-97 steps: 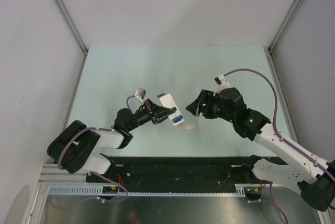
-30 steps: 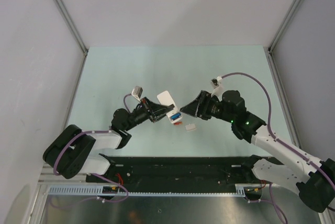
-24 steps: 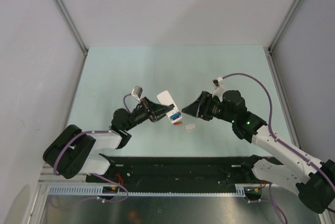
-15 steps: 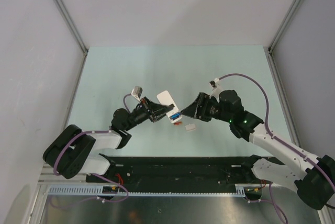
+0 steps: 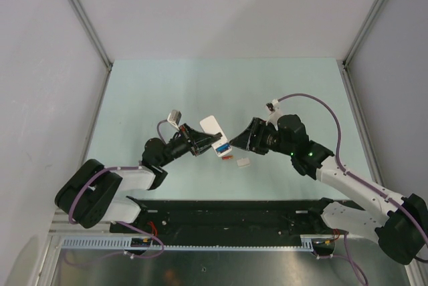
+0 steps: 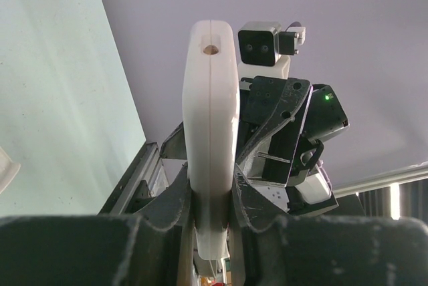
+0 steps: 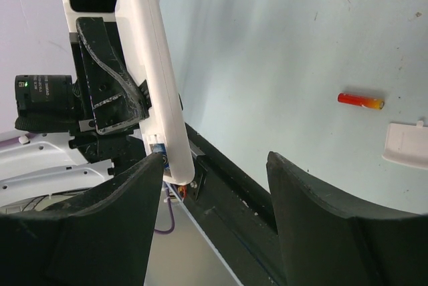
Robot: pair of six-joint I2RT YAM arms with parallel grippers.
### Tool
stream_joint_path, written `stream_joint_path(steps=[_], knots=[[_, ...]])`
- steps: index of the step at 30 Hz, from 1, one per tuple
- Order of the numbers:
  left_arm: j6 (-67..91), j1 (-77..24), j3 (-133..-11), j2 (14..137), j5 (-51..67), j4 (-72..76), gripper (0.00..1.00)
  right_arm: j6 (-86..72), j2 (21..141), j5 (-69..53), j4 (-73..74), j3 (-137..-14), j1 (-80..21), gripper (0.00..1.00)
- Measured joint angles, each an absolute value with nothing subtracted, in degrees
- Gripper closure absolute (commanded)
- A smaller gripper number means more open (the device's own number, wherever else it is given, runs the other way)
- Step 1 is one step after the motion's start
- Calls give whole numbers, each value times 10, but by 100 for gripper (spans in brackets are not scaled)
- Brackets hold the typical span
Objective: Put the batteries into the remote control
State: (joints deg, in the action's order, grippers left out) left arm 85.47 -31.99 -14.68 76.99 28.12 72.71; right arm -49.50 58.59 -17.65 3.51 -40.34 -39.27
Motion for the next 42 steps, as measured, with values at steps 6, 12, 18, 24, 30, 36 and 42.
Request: stream_joint_path(steps=[6,12,18,24,30,36,42], knots=[[854,-319,-147,770,281,727,100,-495,586,-174,33,-403,-393,30],[855,-319,-147,770,280,728,100,-495,575,-174,40,-403,-392,29],[855,-319,-147,772,272,732,100,-499,565,-175,47,-403,-392,28],[855,-319,-147,774,271,733,100,-505,563,-175,47,-403,-392,27],[855,-319,-147,775,261,732,100,-518,559,-175,44,-403,-392,26],[849,-323,-137,753,204,732,100,-572,562,-178,-24,-378,-394,28],[835,-331,-122,718,159,737,100,-630,587,-174,-98,-357,-401,29]])
